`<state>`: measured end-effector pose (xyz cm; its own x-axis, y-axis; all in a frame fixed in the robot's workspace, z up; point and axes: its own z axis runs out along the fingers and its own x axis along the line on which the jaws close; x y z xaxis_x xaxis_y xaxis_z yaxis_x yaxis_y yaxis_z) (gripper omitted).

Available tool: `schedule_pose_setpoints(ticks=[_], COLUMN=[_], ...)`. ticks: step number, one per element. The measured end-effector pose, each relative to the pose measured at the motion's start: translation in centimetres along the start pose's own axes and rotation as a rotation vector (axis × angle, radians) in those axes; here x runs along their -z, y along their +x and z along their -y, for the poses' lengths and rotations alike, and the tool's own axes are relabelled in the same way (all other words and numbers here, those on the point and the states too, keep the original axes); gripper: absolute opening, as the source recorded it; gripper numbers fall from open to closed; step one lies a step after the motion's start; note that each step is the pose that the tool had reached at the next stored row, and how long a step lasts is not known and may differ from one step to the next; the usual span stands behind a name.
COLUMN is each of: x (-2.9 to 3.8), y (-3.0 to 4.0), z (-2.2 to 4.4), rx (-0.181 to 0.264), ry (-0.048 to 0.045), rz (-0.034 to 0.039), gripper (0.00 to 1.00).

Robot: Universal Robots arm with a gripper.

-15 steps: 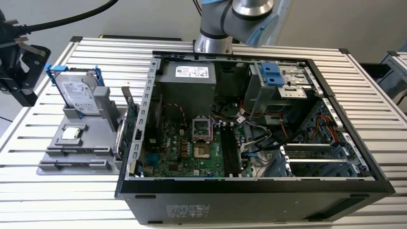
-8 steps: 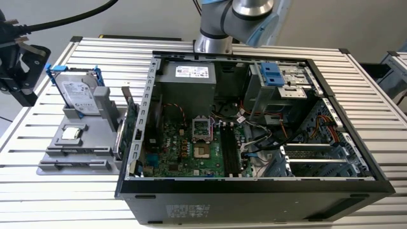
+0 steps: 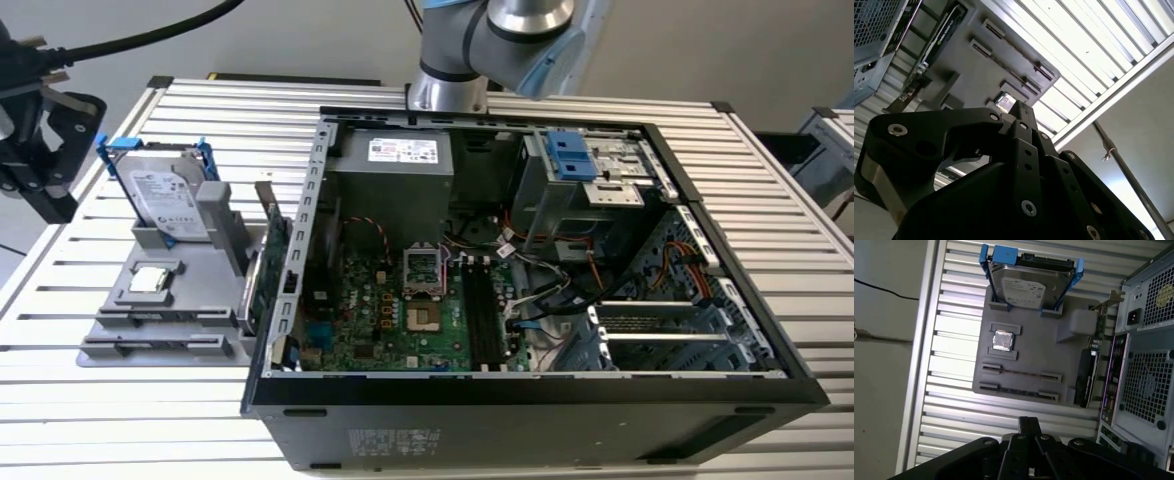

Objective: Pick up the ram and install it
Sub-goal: 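Pick up the ram and move it above insertion slot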

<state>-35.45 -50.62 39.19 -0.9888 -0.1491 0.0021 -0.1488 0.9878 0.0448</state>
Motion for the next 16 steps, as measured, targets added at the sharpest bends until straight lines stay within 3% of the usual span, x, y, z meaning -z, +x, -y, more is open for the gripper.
schedule_pose_setpoints(ticks=[16], x=[0.07], y=[0.00], z=[0.00], rx=[0.065], ry=[0.0002], rz=[-0.0030], gripper=[0.00])
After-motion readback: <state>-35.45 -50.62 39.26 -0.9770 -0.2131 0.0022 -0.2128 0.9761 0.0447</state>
